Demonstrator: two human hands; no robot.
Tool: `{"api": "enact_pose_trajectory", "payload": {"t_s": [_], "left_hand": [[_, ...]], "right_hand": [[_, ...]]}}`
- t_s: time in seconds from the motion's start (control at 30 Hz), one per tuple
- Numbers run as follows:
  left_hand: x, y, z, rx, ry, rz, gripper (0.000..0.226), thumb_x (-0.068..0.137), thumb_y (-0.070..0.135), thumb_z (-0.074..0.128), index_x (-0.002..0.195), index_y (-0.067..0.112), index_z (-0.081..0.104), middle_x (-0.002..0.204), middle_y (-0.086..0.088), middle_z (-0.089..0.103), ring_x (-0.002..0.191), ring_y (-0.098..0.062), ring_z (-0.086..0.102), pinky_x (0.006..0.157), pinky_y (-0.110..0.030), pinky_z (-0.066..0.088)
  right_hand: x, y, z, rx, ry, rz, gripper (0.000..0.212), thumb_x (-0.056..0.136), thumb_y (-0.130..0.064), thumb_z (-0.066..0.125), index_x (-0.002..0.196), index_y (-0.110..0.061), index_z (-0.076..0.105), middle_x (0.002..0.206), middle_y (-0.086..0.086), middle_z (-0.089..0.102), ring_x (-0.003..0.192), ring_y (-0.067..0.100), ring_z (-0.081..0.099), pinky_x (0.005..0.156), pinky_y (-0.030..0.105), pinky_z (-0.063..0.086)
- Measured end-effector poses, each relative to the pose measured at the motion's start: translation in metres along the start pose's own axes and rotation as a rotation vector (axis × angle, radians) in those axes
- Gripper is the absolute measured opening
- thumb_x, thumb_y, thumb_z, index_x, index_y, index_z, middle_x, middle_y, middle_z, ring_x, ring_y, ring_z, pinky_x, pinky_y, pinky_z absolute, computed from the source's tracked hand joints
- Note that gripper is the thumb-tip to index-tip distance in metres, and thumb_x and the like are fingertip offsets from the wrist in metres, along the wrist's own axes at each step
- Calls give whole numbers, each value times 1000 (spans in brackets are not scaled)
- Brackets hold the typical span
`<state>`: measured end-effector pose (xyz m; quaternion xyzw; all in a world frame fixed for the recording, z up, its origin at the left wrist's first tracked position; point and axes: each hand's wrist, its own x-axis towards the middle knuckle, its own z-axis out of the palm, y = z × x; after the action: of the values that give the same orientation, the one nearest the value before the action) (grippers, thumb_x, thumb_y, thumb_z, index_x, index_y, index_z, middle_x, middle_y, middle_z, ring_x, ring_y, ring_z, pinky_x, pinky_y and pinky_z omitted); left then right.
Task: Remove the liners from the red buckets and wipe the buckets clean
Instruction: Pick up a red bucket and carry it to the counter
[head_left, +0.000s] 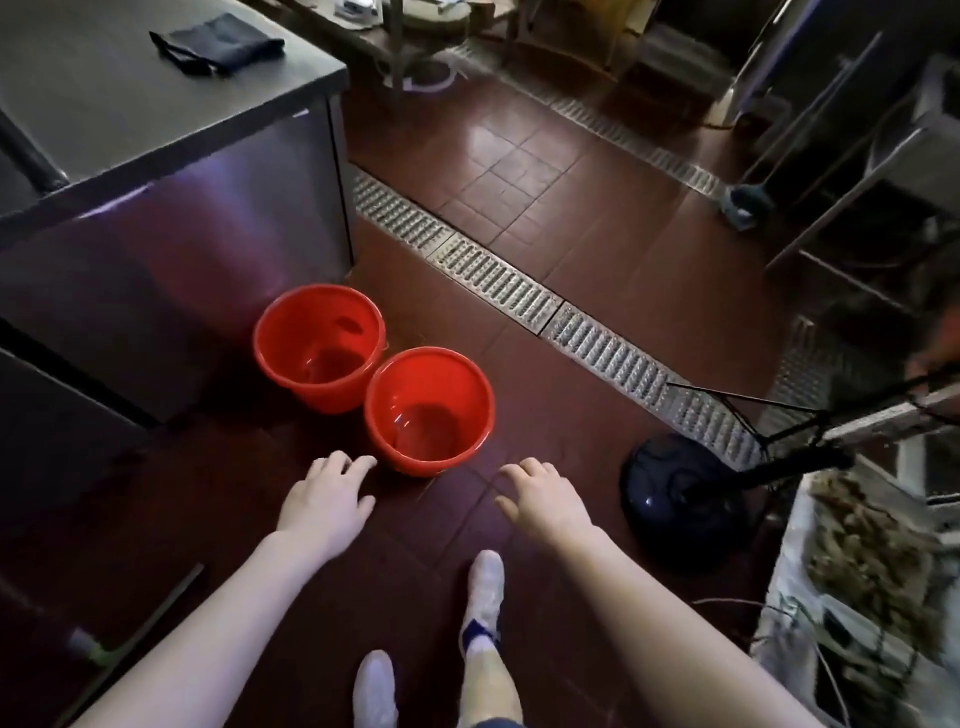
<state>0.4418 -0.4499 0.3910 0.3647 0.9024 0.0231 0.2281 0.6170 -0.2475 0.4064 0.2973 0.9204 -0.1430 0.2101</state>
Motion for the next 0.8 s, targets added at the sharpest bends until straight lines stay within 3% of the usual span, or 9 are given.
{"api": "enact_pose_trajectory", "payload": {"t_s": [0.3,0.57,0.67,0.8], "left_hand": [[202,9,100,40,-52,-115,60,93,40,54,148,25,35,140,-2,41,123,-23,45,87,-37,50],[319,-22,241,-188,-181,-388,72,93,45,54,153,34,15,157,-16,10,135,-37,36,101,-45,44],[348,-38,275,-338,-232,-514,74,91,38,61,152,34,19,154,-22,17,130,-44,41,104,-49,40],[372,-44,299,-501,-294,-641,73,87,26,69,149,30,30,139,-26,34,107,-42,58,99,-46,43]], "right_hand": [[248,76,70,-16,-61,-7,46,95,-42,46,138,-25,43,129,3,49,118,27,46,90,40,44],[415,117,185,202,-169,189,63,91,-40,58,147,-31,30,151,11,24,130,34,38,101,47,43],[450,127,214,360,-205,254,70,91,-30,63,150,-29,26,158,13,13,134,37,37,107,44,39],[468,134,230,481,-197,223,72,85,-14,61,147,-27,28,150,4,26,119,31,55,97,41,47]]}}
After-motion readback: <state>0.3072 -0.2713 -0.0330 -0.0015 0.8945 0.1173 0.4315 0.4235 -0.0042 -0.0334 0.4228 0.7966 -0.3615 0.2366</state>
